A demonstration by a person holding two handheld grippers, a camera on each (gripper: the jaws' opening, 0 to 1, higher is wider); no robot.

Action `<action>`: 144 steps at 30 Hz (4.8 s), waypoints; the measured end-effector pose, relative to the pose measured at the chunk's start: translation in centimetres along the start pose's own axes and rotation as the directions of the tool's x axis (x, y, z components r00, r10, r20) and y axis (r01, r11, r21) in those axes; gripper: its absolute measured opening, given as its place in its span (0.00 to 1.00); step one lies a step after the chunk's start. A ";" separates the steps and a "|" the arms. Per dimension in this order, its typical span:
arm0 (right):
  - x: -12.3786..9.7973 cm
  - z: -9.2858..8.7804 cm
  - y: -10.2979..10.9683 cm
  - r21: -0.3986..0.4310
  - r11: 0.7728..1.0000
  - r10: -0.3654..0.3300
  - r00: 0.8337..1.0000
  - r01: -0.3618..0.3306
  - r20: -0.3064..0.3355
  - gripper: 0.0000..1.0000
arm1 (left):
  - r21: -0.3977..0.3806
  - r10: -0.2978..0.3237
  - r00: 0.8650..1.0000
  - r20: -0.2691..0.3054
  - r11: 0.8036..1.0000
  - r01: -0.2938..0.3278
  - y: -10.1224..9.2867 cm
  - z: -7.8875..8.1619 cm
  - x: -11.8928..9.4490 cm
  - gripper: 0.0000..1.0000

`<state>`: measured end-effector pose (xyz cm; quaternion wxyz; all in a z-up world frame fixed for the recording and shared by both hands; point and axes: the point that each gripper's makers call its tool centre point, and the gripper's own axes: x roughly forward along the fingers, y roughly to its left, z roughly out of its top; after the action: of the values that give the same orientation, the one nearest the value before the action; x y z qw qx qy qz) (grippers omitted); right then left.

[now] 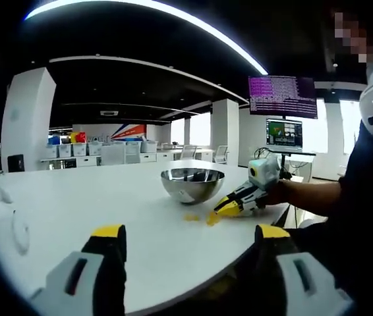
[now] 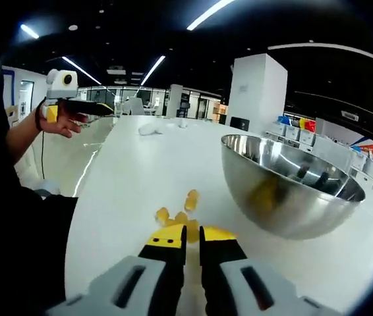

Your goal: Pick up the QQ candy scattered on the table and place it into the stainless steel bowl on the table

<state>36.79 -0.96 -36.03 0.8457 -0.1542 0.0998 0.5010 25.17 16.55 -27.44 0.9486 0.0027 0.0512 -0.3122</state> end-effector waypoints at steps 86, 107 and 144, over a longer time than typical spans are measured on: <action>0.1 11.0 -15.8 -0.338 0.939 -0.034 0.964 -0.059 -0.264 0.21 | -0.050 -0.051 0.998 -0.032 0.998 0.049 0.0 -2.4 1.6 0.73; -4.7 12.4 -14.3 -0.325 0.946 -0.048 0.984 -0.011 -0.172 0.20 | -0.031 -0.062 0.998 -0.029 0.998 0.061 -1.0 -1.5 1.8 0.72; -15.1 0.4 -2.8 0.125 0.985 -0.138 0.976 0.118 0.168 0.16 | 0.015 -0.117 0.990 -0.073 0.993 0.119 -3.9 -0.5 4.3 0.73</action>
<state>32.07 -14.43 -30.32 0.8893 -0.0669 0.0428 0.4505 26.27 10.86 -28.28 0.9260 0.0199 0.0822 -0.3679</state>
